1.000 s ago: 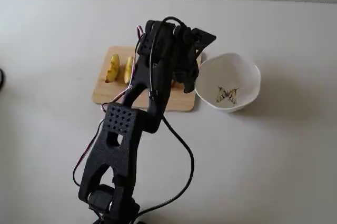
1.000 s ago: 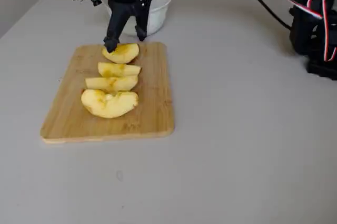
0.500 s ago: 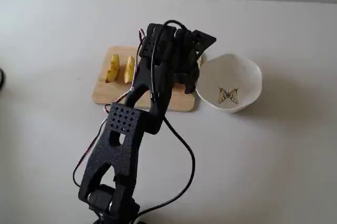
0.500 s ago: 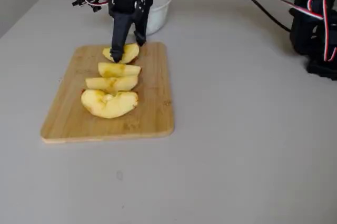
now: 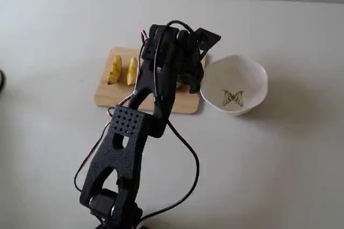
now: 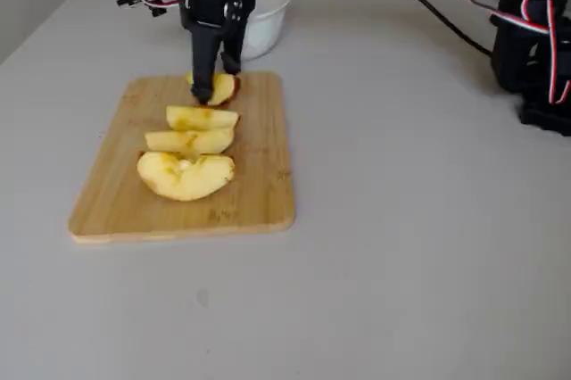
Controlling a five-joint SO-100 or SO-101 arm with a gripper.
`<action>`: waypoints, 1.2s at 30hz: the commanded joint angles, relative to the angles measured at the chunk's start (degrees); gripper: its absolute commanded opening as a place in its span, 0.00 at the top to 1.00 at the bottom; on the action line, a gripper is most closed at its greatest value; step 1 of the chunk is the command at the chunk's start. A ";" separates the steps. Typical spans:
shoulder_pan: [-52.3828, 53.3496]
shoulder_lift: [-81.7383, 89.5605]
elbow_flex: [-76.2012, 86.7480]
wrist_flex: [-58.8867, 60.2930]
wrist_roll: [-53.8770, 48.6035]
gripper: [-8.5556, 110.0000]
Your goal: Pick up the rightmost apple slice from the cutting board and place it into the bowl
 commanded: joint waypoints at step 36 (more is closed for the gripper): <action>-2.46 4.66 -2.02 2.99 11.51 0.93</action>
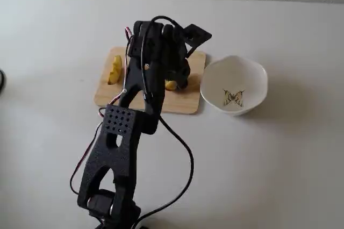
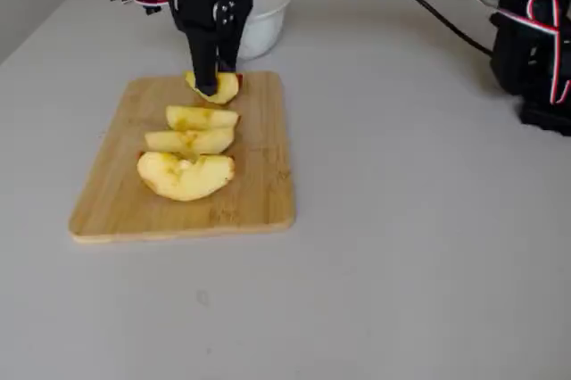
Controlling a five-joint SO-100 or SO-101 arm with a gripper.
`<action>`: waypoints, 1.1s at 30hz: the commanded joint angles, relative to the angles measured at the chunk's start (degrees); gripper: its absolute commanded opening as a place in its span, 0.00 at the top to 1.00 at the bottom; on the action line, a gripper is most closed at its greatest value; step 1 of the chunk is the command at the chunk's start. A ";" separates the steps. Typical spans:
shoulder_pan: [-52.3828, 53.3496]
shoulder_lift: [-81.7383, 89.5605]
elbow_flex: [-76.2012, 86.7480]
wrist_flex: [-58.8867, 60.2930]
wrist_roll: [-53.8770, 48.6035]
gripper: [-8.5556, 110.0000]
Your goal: Pick up the rightmost apple slice from the cutting board and place it into the bowl
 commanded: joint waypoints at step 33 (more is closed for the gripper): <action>23.64 9.14 -18.19 -1.85 13.01 0.93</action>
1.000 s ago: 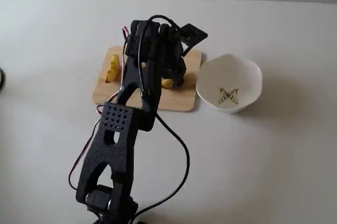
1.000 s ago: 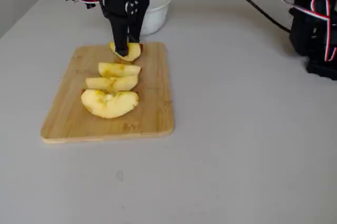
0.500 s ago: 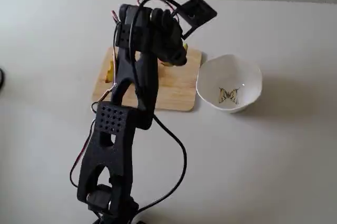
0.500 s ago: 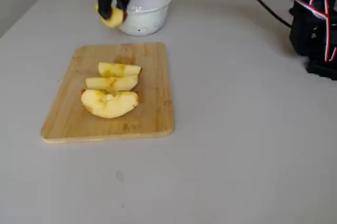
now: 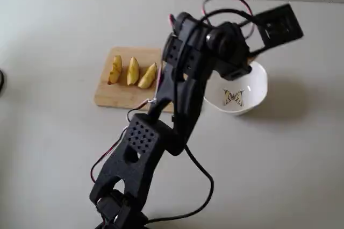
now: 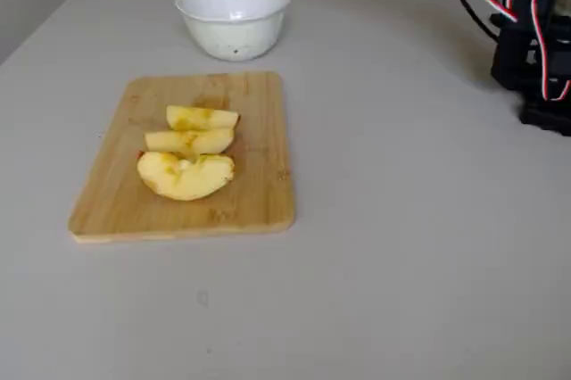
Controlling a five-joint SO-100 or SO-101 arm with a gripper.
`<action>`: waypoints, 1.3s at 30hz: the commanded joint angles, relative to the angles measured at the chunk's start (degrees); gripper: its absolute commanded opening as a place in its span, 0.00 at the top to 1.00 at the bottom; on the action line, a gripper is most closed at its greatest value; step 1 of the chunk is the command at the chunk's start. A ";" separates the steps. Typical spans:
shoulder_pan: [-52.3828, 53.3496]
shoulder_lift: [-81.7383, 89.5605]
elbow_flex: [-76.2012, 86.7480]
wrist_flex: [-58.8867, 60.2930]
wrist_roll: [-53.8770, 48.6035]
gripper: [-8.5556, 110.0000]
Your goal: Pick up the rightmost apple slice from the cutting board and place it into the bowl
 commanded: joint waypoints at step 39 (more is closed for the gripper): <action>-31.38 96.42 68.73 0.97 18.11 0.65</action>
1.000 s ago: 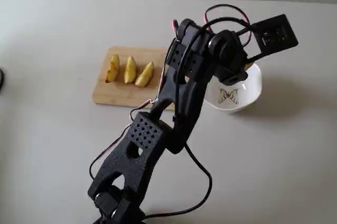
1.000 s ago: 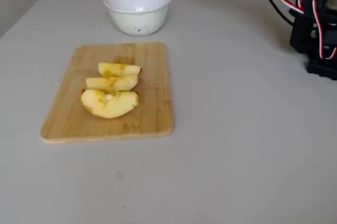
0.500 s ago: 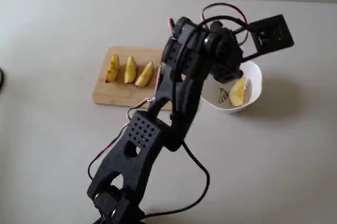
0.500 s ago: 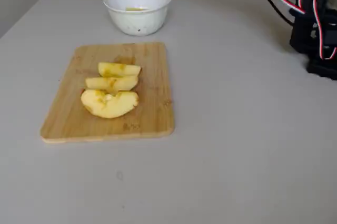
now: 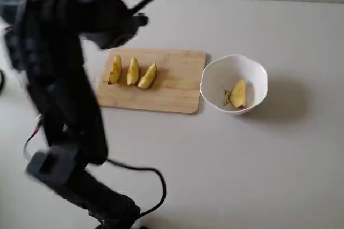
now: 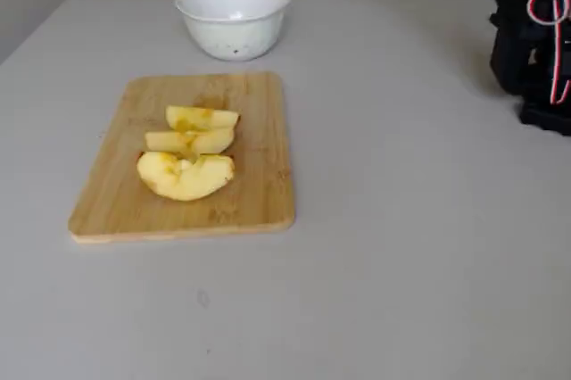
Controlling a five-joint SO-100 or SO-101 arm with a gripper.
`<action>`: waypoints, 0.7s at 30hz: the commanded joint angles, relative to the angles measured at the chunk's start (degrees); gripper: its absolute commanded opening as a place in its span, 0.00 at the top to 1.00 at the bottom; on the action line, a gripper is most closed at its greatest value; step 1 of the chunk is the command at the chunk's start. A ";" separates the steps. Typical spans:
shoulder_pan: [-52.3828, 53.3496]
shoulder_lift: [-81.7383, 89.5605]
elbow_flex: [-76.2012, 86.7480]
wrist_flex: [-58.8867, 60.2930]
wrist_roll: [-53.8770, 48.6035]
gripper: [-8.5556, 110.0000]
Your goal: Pick up the rightmost apple slice from the cutting board and place it into the bowl
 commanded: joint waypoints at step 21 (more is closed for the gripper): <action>7.29 86.57 138.52 -43.24 29.44 0.93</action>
